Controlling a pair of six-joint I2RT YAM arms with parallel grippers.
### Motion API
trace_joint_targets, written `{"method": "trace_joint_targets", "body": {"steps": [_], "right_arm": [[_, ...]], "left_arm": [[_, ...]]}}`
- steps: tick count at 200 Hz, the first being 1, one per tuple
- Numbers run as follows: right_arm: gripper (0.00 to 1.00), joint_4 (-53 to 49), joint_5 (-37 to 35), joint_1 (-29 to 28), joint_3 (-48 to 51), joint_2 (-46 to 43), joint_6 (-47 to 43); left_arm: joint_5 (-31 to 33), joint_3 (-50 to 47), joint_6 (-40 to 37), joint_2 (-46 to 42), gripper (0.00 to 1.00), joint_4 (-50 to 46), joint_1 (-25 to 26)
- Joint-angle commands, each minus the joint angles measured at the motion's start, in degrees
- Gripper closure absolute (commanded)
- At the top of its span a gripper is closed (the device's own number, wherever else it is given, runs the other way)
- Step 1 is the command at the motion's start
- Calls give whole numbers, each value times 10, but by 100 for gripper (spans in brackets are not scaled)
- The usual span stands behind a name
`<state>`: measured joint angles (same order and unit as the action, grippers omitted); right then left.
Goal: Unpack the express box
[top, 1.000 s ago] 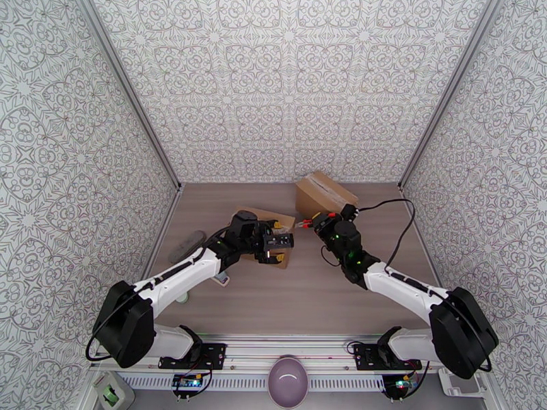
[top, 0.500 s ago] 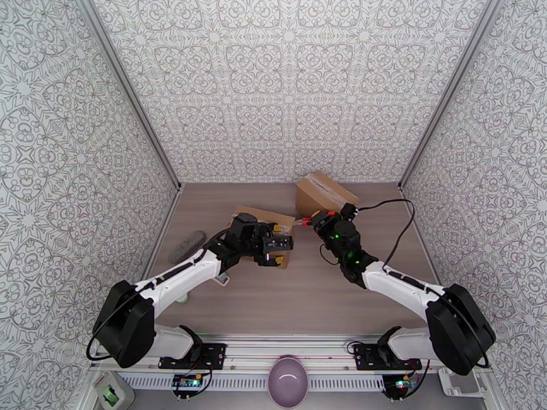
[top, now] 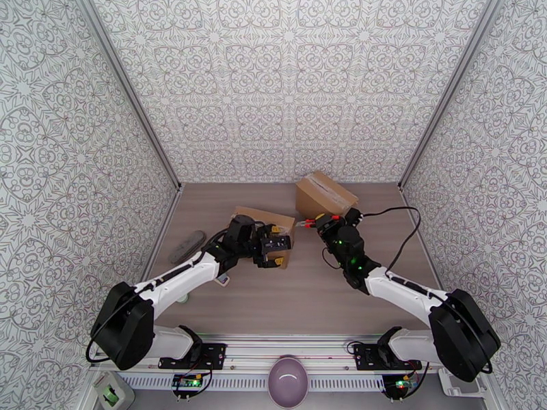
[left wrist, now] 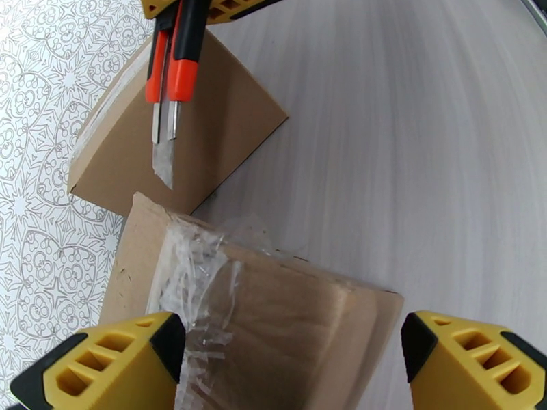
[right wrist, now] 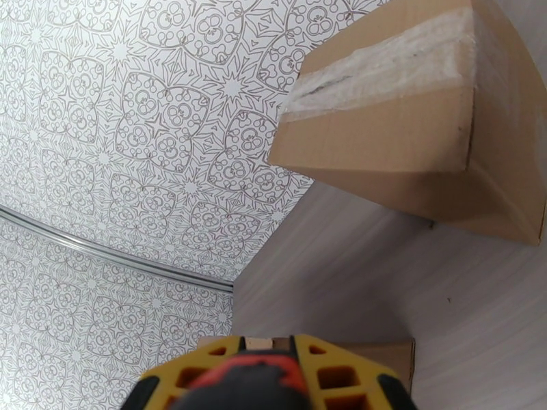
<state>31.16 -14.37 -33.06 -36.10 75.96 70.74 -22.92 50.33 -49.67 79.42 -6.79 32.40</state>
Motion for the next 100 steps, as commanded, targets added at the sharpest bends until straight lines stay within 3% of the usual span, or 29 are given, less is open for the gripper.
{"method": "trace_joint_targets", "body": {"steps": [1, 100], "right_arm": [[100, 36, -3, -5, 2, 4, 14], [100, 60, 19, -4, -6, 34, 30]], "left_arm": [[-17, -9, 19, -16, 11, 18, -5], [-9, -12, 27, -9, 11, 26, -3]]}}
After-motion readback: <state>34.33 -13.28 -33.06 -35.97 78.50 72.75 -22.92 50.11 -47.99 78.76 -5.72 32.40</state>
